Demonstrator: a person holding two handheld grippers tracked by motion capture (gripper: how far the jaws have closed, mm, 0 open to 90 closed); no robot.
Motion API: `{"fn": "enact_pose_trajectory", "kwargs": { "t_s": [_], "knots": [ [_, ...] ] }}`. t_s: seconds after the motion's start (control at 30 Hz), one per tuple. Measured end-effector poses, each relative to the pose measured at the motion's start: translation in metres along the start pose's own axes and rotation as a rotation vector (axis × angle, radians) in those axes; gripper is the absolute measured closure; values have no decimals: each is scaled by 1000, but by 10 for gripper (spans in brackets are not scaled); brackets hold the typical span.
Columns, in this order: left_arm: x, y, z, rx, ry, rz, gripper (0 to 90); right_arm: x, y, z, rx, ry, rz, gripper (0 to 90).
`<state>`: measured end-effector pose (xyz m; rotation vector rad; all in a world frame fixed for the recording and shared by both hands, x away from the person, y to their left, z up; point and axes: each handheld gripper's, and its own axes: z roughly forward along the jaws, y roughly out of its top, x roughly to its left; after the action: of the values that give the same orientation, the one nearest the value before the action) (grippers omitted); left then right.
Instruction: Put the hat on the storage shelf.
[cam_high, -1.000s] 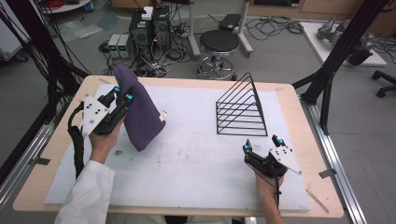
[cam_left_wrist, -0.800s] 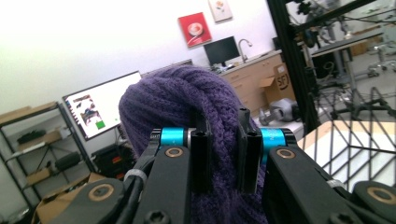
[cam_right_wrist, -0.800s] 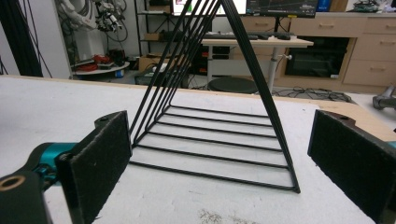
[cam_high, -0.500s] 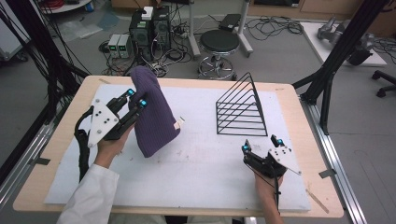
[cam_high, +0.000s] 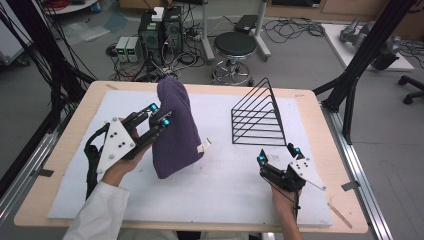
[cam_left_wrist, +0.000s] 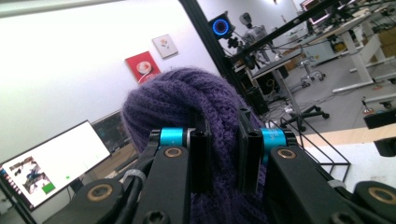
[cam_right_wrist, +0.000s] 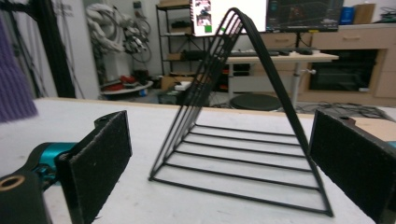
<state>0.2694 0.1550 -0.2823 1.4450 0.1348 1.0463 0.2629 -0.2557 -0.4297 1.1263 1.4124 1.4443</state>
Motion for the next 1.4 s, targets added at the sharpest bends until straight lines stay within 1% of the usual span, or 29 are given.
{"fn": "enact_pose_trajectory", "kwargs": {
  "t_s": [0.03, 0.07, 0.1, 0.13, 0.17, 0.2, 0.23, 0.27, 0.33, 0.4, 0.43, 0.47, 0.5, 0.57, 0.6, 0.63, 0.67, 0.7, 0.77, 0.8, 0.87, 0.9, 0.97, 1.03, 1.17, 1.23, 1.27, 1.3, 1.4],
  "knots": [
    [-3, 1, 0, -6, -10, 16, 790, 0, 1, 0, 0, 16, 11, 54],
    [-3, 1, 0, -6, -10, 16, 789, 1, 3, 1, 3, 39, 24, 54],
    [-4, 1, 0, -8, -24, 30, 790, 1, 4, 1, 0, 59, 34, 54],
    [-4, 1, 0, -8, -24, 30, 790, 2, 6, 1, -12, 79, 40, 54],
    [-5, 2, 0, -7, -43, 39, 790, 3, 7, 1, -15, 102, 44, 54],
    [-5, 2, 0, -7, -43, 39, 790, 4, 9, 1, -23, 120, 50, 54],
    [-6, 3, 0, -4, -60, 48, 790, 6, 10, 0, -28, 142, 63, 54],
    [-6, 3, 0, -4, -60, 48, 790, 7, 12, 1, -37, 163, 66, 54],
    [-7, 5, 0, -8, -74, 54, 790, 11, 16, 1, -48, 198, 67, 54],
    [-10, 9, 2, -17, -93, 58, 790, 16, 20, 2, -57, 223, 70, 54],
    [-12, 10, 2, -21, -98, 59, 790, 18, 21, 2, -72, 225, 67, 54],
    [-12, 10, 2, -21, -98, 59, 789, 21, 23, 3, -75, 232, 64, 54],
    [-14, 12, 3, -24, -116, 65, 789, 24, 24, 3, -80, 236, 58, 54],
    [-18, 14, 5, -33, -134, 61, 790, 28, 26, 6, -83, 257, 46, 54],
    [-20, 15, 6, -30, -144, 69, 789, 30, 28, 7, -84, 270, 45, 54],
    [-20, 15, 6, -30, -144, 69, 790, 32, 29, 9, -80, 284, 49, 54],
    [-23, 17, 7, -33, -164, 71, 789, 33, 31, 12, -79, 303, 48, 55],
    [-24, 17, 8, -32, -174, 74, 789, 34, 33, 15, -84, 316, 41, 54],
    [-27, 17, 10, -33, -189, 74, 788, 34, 37, 19, -79, 337, 44, 55],
    [-28, 17, 10, -38, -199, 67, 788, 35, 38, 22, -74, 352, 60, 54],
    [-29, 17, 11, -39, -219, 70, 788, 34, 41, 27, -72, 385, 78, 54],
    [-29, 16, 11, -48, -232, 62, 788, 33, 42, 29, -70, 400, 81, 55],
    [-29, 15, 12, -48, -251, 64, 785, 33, 43, 33, -76, 418, 86, 54],
    [-27, 13, 14, -47, -265, 56, 786, 34, 43, 35, -66, 446, 100, 54],
    [-26, 12, 15, -55, -291, 54, 786, 40, 42, 37, -44, 520, 88, 54],
    [-26, 13, 15, -63, -317, 55, 786, 44, 41, 39, -34, 552, 76, 54],
    [-27, 13, 15, -66, -332, 62, 786, 46, 42, 39, -30, 571, 80, 55],
    [-28, 14, 15, -71, -342, 66, 786, 47, 42, 40, -28, 596, 77, 54],
    [-31, 15, 15, -80, -371, 76, 786, 53, 45, 43, -24, 641, 72, 55]
  ]
}}
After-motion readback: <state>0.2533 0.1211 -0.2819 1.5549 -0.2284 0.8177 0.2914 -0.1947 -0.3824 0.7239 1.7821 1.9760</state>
